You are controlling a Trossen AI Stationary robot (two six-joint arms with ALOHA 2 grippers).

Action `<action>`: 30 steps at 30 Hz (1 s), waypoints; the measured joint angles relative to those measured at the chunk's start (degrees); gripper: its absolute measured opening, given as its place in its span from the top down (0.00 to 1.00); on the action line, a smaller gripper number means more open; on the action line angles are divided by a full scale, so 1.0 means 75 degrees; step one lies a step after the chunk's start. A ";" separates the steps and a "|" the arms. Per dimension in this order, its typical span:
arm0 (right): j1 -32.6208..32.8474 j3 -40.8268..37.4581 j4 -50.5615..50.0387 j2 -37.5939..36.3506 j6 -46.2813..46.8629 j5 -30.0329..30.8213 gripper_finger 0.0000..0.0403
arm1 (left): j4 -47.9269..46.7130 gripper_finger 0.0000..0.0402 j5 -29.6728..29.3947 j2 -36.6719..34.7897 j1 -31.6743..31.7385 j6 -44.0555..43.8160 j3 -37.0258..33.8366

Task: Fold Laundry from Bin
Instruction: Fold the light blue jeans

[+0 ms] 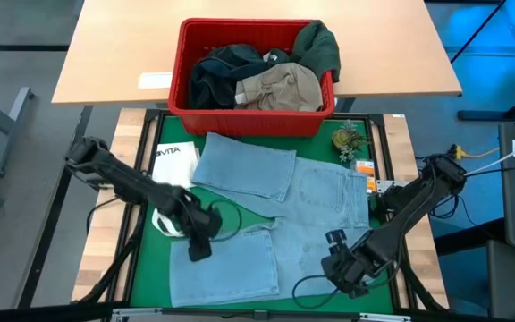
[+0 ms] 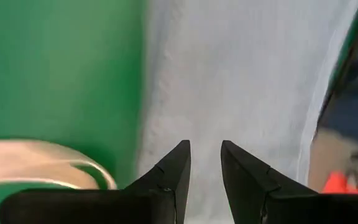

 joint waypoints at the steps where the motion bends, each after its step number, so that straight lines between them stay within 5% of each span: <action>1: 0.0000 0.0163 -0.0055 0.0000 -0.0102 0.0212 0.59 | -0.0002 0.79 -0.0342 -0.0174 0.0128 -0.0002 0.0000; 8: 0.0000 0.0633 0.0079 0.0000 -0.0849 0.1198 0.59 | -0.0173 0.79 -0.3983 -0.0791 0.0974 0.0055 0.0015; 11: 0.0000 0.0633 0.0179 0.0000 -0.0927 0.1684 0.59 | -0.0149 0.79 -0.4753 -0.0697 0.1401 0.0496 0.0015; 18: 0.0000 0.0409 0.0289 0.0023 -0.0501 0.3058 0.59 | -0.0150 0.79 -0.4720 -0.0133 0.2450 0.1208 0.0015; 23: -0.0112 -0.0050 0.0227 0.0031 -0.0349 0.3292 0.59 | -0.0273 0.79 -0.4128 0.0228 0.3094 0.1792 0.0015; 30: -0.1326 -0.0135 -0.1413 0.0035 -0.0113 0.3596 0.59 | -0.0662 0.79 -0.3377 0.0500 0.3733 0.2493 0.0015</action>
